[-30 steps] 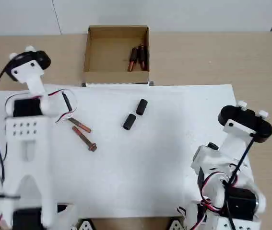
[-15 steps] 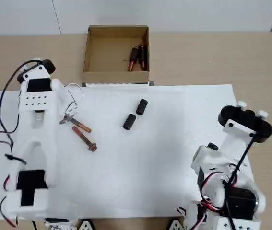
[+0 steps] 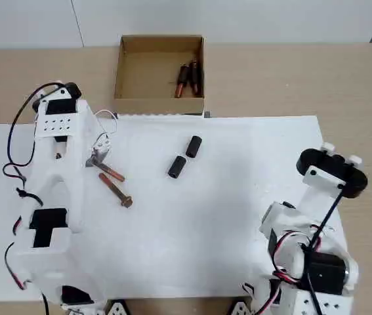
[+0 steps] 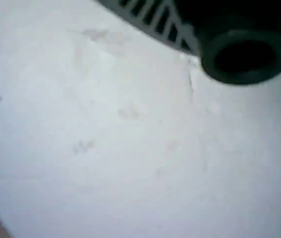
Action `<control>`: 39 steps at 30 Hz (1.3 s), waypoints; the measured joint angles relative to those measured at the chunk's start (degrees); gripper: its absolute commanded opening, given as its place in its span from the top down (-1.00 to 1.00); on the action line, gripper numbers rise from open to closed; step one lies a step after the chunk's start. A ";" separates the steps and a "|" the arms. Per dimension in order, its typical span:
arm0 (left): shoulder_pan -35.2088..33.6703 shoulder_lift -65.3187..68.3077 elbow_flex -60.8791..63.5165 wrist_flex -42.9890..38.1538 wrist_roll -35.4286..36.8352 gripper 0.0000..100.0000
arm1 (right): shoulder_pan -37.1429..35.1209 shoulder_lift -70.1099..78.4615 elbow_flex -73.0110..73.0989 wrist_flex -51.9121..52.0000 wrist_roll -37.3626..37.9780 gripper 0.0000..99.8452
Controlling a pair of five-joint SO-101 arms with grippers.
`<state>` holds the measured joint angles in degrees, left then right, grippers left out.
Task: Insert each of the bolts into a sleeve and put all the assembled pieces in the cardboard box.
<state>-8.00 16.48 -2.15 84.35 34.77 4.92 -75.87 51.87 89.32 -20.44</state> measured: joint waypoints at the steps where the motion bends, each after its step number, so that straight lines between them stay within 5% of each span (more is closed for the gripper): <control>1: 0.00 0.09 0.00 0.00 -0.09 0.71 | 0.00 0.00 0.00 0.00 0.00 0.99; 18: -0.44 6.77 0.00 -3.25 -0.09 0.71 | 0.09 0.00 0.35 -0.97 0.00 0.99; 24: -0.26 7.30 0.00 -5.54 -0.09 1.00 | 0.09 0.00 0.35 -0.97 0.00 0.99; 39: 0.26 7.38 -1.49 -7.21 0.00 0.99 | 0.09 0.00 -0.09 -2.11 0.00 0.99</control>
<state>-7.74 23.87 -3.65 77.14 34.77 5.01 -75.87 51.78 87.21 -20.44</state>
